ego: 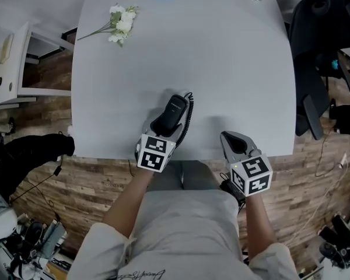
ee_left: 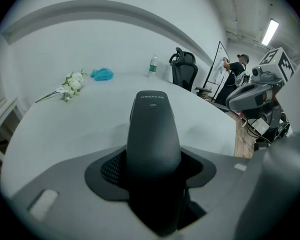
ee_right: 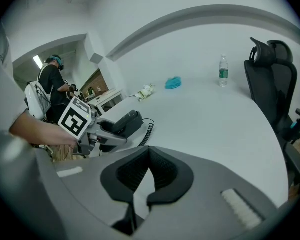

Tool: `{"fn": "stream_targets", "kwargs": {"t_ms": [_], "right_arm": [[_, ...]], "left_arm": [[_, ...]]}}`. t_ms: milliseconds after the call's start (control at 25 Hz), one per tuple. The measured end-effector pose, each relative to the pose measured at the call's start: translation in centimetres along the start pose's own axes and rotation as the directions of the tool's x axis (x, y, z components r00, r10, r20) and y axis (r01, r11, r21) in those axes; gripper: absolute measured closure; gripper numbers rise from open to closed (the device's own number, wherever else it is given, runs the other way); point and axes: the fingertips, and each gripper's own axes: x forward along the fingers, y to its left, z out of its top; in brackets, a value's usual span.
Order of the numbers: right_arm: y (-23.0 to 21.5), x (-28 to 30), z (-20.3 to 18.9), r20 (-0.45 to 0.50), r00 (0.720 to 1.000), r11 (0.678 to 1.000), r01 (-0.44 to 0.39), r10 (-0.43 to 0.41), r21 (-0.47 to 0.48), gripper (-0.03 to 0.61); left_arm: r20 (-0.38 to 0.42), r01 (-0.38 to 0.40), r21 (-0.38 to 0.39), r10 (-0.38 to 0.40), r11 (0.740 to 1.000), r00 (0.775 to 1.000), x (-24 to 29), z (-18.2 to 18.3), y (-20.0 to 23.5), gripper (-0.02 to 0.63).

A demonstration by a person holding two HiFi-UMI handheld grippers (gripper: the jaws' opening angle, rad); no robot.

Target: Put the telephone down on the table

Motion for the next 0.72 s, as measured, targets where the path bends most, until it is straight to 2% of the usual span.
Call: {"fn": "stream_targets", "kwargs": {"t_ms": [720], "right_arm": [[-0.9, 0.6, -0.5, -0.032, 0.999, 1.0, -0.016, 0.017, 0.003, 0.572]], "left_arm": [[-0.03, -0.077, -0.016, 0.077, 0.997, 0.997, 2.0, -0.7, 2.3, 0.319]]}}
